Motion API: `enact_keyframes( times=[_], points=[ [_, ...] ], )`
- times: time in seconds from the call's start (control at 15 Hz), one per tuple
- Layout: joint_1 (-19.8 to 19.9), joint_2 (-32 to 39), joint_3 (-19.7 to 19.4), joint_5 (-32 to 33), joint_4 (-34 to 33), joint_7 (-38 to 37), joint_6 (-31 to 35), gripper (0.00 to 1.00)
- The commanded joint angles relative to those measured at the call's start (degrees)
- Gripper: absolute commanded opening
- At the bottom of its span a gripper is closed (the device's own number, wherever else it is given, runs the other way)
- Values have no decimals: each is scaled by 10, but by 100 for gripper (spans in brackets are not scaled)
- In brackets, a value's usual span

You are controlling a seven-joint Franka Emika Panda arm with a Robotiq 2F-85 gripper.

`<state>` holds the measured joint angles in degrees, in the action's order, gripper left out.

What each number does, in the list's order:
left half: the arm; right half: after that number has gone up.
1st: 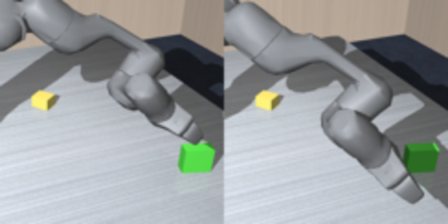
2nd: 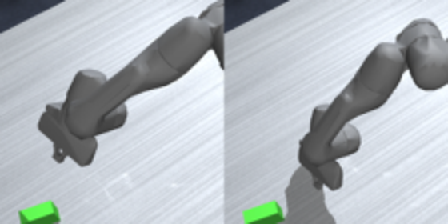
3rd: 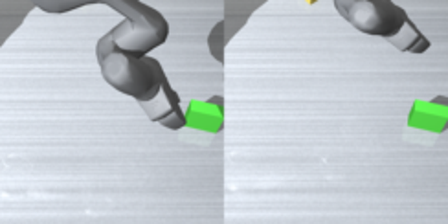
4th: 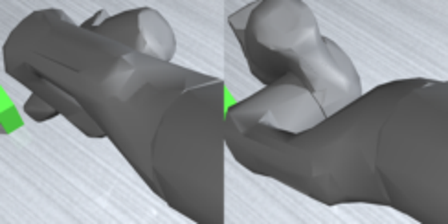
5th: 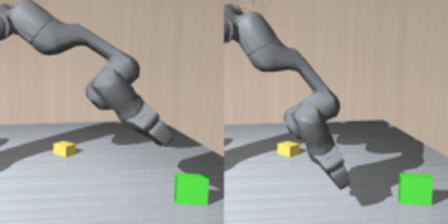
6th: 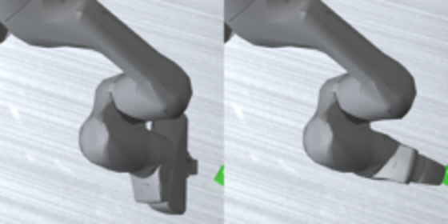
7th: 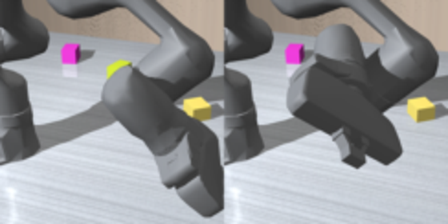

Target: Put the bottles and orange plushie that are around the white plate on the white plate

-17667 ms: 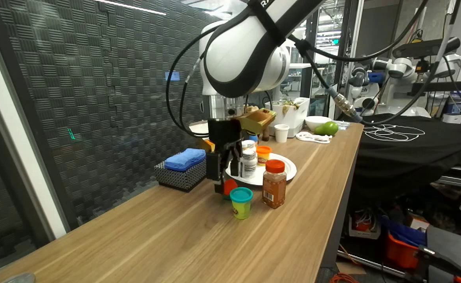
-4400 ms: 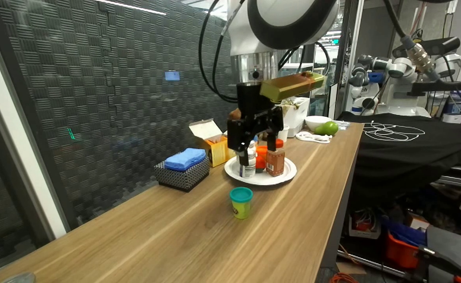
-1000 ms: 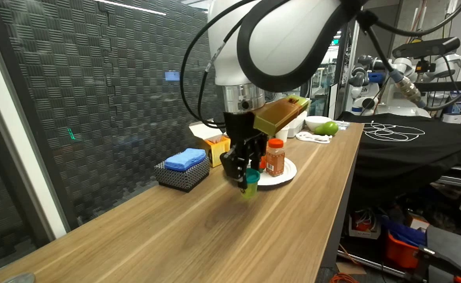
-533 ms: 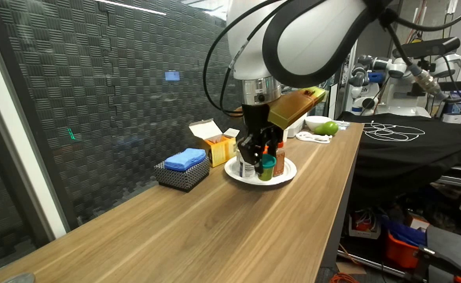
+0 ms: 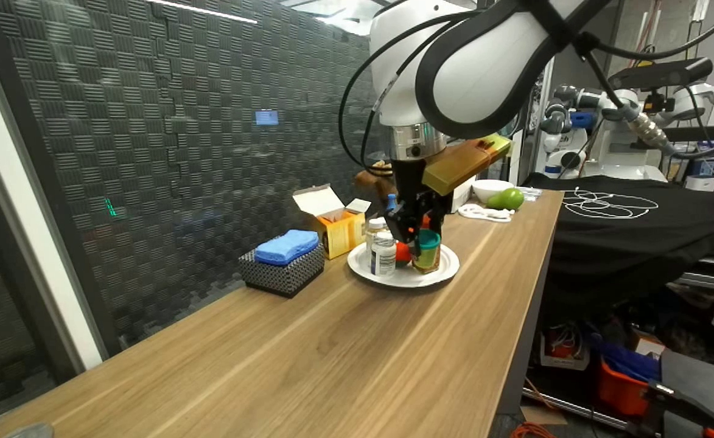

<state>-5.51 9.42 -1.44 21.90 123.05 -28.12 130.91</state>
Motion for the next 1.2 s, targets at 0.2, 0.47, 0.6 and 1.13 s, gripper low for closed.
enact_keyframes(
  times=[0.2, 0.47, 0.6, 1.13],
  points=[
    [1, 10, 8, -20, -23, 14, 13, 28],
    [5, 28, 10, -30, -27, 51, 34, 28],
    [4, 37, 10, -27, -31, 72, 46, 28],
    [4, 30, 11, -21, -27, 161, 72, 28]
  ],
)
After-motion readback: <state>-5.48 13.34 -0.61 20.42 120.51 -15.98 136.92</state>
